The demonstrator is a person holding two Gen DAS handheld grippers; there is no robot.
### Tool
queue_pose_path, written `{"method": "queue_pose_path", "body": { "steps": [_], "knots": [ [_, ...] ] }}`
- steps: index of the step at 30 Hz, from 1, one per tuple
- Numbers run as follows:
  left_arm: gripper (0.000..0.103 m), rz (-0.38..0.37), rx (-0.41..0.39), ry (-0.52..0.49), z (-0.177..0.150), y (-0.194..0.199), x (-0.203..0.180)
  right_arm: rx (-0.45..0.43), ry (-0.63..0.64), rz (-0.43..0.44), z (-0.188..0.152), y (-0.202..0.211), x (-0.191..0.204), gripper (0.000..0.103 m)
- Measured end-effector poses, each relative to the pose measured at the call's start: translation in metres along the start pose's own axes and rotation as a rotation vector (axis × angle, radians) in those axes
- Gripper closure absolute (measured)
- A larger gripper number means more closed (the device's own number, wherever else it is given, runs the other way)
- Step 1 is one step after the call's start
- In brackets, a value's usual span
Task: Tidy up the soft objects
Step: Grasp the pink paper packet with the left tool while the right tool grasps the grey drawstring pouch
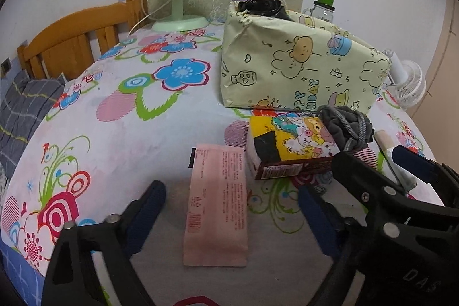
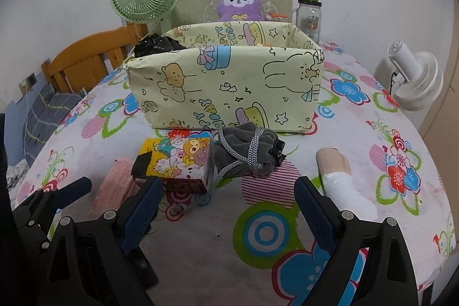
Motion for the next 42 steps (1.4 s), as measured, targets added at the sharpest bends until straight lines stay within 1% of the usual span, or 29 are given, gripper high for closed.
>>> {"method": "queue_pose_path", "body": {
  "steps": [1,2,3,4,6,8,9,11,13,18,25,30,33,35,37,40,42],
  "knots": [
    [0.017,0.001,0.0,0.005,0.0,-0.001,0.0,0.002,-0.001,-0.002,0.001,-0.001,-0.001,0.009],
    [0.02,0.008,-0.006,0.01,0.0,-0.001,0.001,0.003,-0.001,-0.004,0.001,-0.002,-0.002,0.009],
    [0.025,0.013,-0.009,0.012,0.0,0.0,0.001,0.005,-0.002,-0.006,0.001,-0.003,-0.003,0.009],
    [0.028,0.026,-0.014,0.016,0.0,0.0,0.001,0.006,-0.002,-0.007,0.002,-0.003,-0.003,0.009],
    [0.04,0.048,-0.02,0.018,-0.001,0.0,0.001,0.009,-0.005,-0.009,0.003,-0.005,-0.005,0.009],
    [0.05,0.08,-0.025,0.017,0.0,0.0,0.002,0.014,-0.01,-0.008,0.003,-0.008,-0.006,0.009],
    [0.056,0.086,-0.028,0.017,0.0,0.0,0.003,0.016,-0.011,-0.007,0.004,-0.009,-0.006,0.009],
    [0.063,0.093,-0.034,0.035,0.0,0.0,0.007,0.02,-0.011,-0.008,0.004,-0.01,-0.006,0.009],
    [0.063,0.089,-0.031,0.038,0.001,0.0,0.008,0.022,-0.01,-0.011,0.005,-0.011,-0.007,0.009],
    [0.064,0.111,-0.05,0.035,0.004,0.006,0.008,0.008,-0.01,-0.024,0.008,-0.009,-0.008,0.009],
    [0.064,0.087,-0.072,0.011,0.016,0.014,0.0,-0.007,-0.03,-0.014,0.017,-0.006,-0.013,0.009],
    [0.064,0.068,-0.073,-0.015,0.023,0.011,-0.011,-0.01,-0.038,-0.031,0.024,-0.006,-0.018,0.009],
    [0.064,0.068,-0.079,-0.025,0.026,0.01,-0.016,-0.004,-0.053,-0.022,0.027,-0.009,-0.022,0.017],
    [0.064,0.067,-0.078,-0.033,0.028,0.009,-0.018,-0.001,-0.064,-0.019,0.028,-0.011,-0.025,0.02],
    [0.064,0.071,-0.071,-0.034,0.031,0.005,-0.018,0.005,-0.074,-0.017,0.03,-0.014,-0.028,0.028],
    [0.063,0.075,-0.067,-0.032,0.033,0.002,-0.019,0.028,-0.087,-0.005,0.033,-0.023,-0.032,0.034],
    [0.064,0.07,-0.069,-0.029,0.035,0.002,-0.019,0.039,-0.09,0.003,0.034,-0.028,-0.033,0.036]
  ]
}}
Point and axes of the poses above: each gripper's, at about its wrist camera, not at the fingertips, and y roughly against the way its jaws point, x to its left, z to its top, the point moved 2 cm from there along -y, roughly the way its jaws point, and after that the axes turned 12 degrees about x, right-handed, at the moved point
